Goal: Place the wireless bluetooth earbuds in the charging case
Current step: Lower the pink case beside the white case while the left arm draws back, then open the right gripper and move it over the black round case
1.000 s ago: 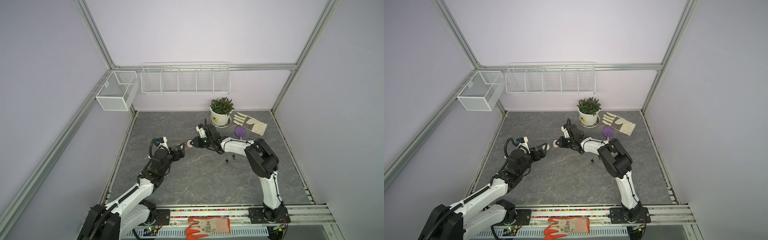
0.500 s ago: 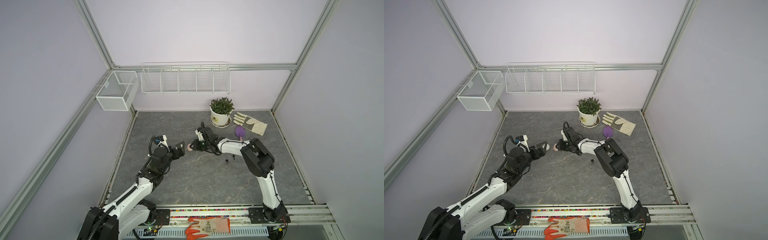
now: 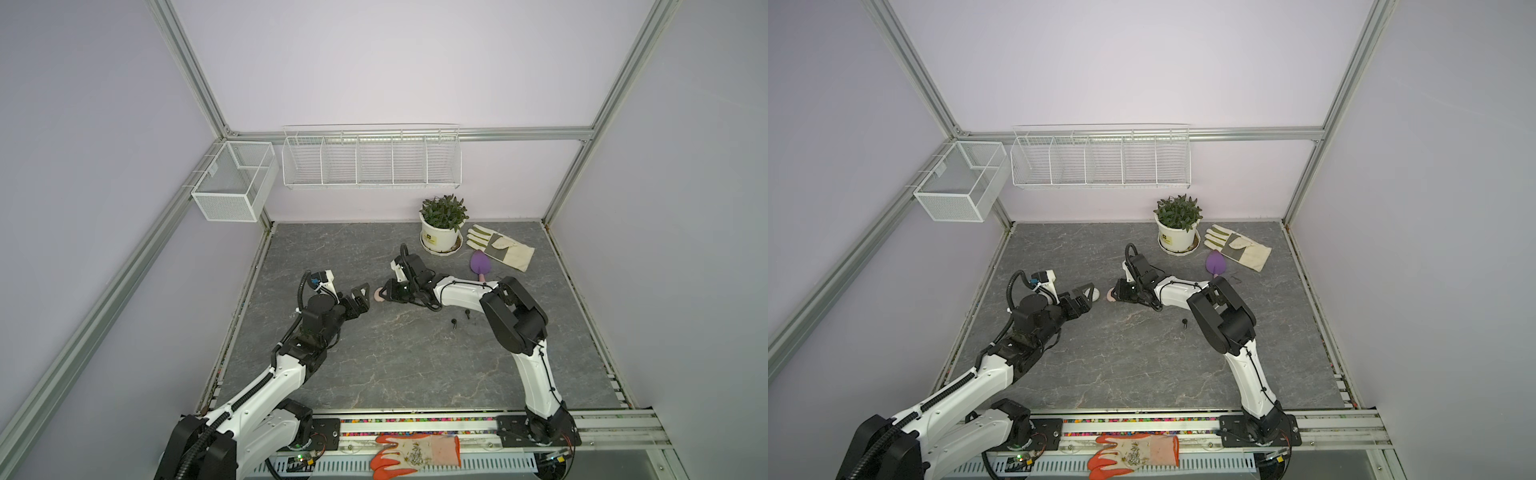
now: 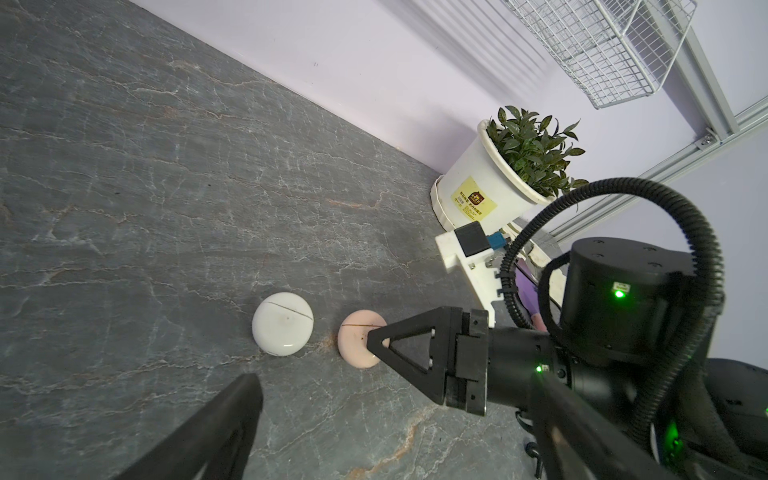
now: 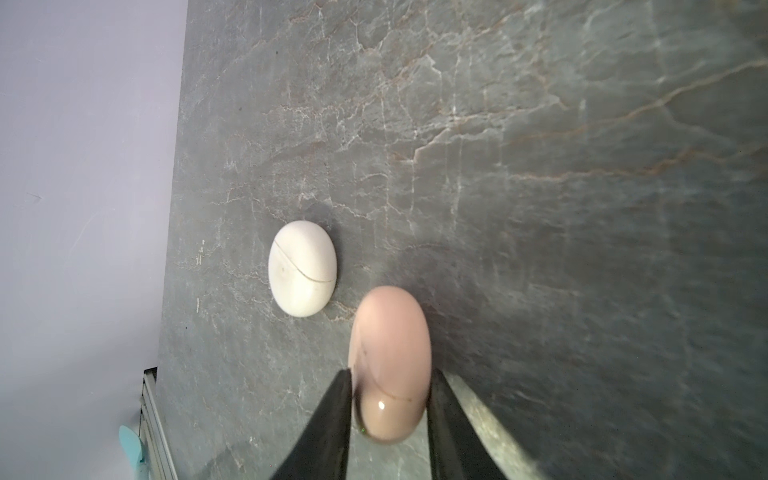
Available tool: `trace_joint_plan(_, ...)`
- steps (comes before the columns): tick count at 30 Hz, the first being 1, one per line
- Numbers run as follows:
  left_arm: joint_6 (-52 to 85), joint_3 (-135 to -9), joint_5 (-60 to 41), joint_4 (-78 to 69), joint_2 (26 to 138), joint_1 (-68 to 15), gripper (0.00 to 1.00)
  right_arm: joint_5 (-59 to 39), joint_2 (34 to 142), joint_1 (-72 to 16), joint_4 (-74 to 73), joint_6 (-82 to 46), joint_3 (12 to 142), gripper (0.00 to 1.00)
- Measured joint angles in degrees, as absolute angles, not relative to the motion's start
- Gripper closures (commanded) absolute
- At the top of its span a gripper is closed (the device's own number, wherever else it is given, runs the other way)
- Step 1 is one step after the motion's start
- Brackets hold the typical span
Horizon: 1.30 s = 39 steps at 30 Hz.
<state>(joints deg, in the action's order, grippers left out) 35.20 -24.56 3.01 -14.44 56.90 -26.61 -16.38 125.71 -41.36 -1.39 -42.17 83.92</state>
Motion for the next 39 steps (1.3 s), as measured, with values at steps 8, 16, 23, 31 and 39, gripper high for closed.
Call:
trace_joint_plan(8,35.20,-24.56,3.01,-14.44,57.01,-26.61,0.01,-17.39,127.66,-41.41,-0.71,-42.26,85.86,0.63)
trace_joint_plan(16,35.20,-24.56,3.03,-14.44,56.97,-26.61,0.01,-17.58,127.66,-41.41,-0.08,-42.24,85.95,0.54)
trace_joint_plan(23,35.24,-24.58,2.92,-14.37,56.97,-26.61,0.01,-17.58,126.87,-41.41,1.32,-41.63,85.95,0.45)
trace_joint_plan(31,35.29,-24.80,0.67,-12.58,56.90,-26.61,0.00,-12.14,115.28,-41.39,12.14,-35.03,83.02,0.42)
trace_joint_plan(39,35.64,-26.94,-6.15,-11.99,61.25,-26.61,0.00,0.36,99.57,-38.72,27.59,-16.71,79.81,0.39)
